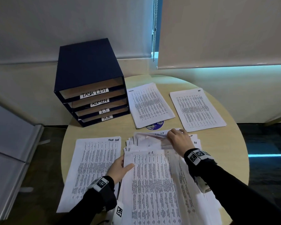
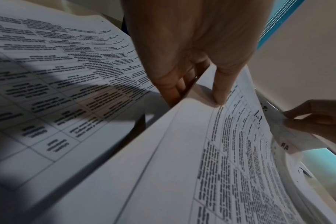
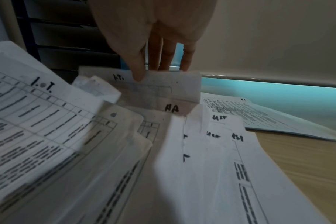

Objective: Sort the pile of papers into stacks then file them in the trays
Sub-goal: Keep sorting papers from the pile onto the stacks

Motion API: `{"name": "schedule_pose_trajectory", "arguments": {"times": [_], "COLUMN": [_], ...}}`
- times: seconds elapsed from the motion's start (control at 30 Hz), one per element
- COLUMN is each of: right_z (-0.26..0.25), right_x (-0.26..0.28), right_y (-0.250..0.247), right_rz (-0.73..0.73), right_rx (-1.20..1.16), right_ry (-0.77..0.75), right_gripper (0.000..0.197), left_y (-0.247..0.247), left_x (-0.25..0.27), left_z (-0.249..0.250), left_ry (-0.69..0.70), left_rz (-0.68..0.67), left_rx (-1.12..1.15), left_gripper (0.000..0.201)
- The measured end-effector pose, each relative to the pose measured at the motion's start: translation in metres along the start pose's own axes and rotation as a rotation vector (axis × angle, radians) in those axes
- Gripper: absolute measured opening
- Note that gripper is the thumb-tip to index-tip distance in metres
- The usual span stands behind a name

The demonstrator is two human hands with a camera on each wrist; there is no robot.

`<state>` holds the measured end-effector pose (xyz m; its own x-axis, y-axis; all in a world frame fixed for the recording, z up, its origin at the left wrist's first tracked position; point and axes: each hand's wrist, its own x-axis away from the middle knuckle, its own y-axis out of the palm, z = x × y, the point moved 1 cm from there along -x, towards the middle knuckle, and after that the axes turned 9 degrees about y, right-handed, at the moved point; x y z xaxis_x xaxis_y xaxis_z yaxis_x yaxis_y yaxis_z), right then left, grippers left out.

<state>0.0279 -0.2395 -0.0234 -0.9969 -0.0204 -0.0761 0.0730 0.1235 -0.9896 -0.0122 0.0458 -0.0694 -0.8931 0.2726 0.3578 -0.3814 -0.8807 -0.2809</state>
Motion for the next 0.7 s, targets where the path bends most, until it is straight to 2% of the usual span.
{"name": "schedule_pose_trajectory", "arguments": {"times": [0.1,0.17,0.27,0.4,0.47,0.53,0.6,0.7], "right_z": [-0.005,-0.006,-0.006,0.002,0.007,0.01,0.013,0.018], "right_x": [-0.006,-0.012,-0.01,0.005,0.008,0.013,0.017,0.017], "right_y": [-0.007,-0.02,-0.047,-0.073,-0.084,-0.092,-0.101,-0.123], "right_rz": [-0.037,0.016,0.084,0.143,0.147,0.118,0.151,0.21], "right_rx": [-0.023,-0.14,-0.344,-0.398,-0.409,-0.414,-0.444,-0.459], "right_ry": [-0.002,0.045,0.104,0.042,0.053,0.03,0.035,0.043], "right_gripper": [0.016,0.008,0.01,0.007,0.006,0.007,0.007,0.007], "left_y": [0.001,0.0,-0.002,-0.002,0.0,0.002,0.003,0.003], "left_x": [0.002,0.002,0.002,0.006,0.008,0.009,0.009,0.003], "left_z": [0.002,0.002,0.003,0.016,0.023,0.026,0.027,0.02], "left_ry": [-0.006,-0.013,-0.018,0.095,0.136,0.16,0.182,0.155], "left_rz": [0.002,0.008,0.061,0.123,0.14,0.169,0.176,0.106], "left_rx": [-0.008,-0.023,-0.092,-0.104,-0.146,-0.133,-0.169,-0.237], "left_gripper": [0.034,0.038,0.062,0.088,0.094,0.079,0.06,0.037]}}
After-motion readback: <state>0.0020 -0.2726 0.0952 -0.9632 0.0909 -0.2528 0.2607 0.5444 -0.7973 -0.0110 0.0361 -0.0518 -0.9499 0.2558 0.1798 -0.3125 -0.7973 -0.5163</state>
